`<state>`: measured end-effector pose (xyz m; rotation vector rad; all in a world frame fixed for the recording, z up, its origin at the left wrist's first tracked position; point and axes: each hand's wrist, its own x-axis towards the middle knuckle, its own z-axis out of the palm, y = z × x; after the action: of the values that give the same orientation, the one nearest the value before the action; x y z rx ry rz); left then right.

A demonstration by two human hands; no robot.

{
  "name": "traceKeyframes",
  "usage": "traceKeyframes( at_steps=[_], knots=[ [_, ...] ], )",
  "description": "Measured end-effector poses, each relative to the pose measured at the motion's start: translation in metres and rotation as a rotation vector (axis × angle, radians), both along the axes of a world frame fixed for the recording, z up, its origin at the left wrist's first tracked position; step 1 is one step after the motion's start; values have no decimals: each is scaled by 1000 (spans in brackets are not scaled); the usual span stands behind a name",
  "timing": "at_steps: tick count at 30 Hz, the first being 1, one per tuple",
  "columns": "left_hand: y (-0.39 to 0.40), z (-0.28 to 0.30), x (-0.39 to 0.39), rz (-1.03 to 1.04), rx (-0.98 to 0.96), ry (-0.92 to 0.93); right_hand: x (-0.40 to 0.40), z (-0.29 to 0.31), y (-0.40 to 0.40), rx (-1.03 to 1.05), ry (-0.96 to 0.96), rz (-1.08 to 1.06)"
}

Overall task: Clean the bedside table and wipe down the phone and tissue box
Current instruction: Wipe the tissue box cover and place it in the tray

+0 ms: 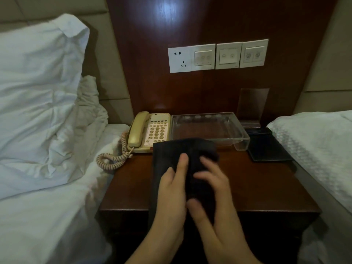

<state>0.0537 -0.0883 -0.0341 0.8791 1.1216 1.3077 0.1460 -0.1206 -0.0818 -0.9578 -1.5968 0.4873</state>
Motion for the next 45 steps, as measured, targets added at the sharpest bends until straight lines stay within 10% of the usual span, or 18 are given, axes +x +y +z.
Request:
traceKeyframes(
  at_steps=[4,11,45],
  knots=[
    [-3,0,-5,5,1,-66,-3,-4,4,102,-95,-24],
    [-11,2,-1,-57,63,-55,2,31,24,-50,285,-69],
    [-3,4,-23,-2,107,-127,-23,23,1,76,-226,6]
  ],
)
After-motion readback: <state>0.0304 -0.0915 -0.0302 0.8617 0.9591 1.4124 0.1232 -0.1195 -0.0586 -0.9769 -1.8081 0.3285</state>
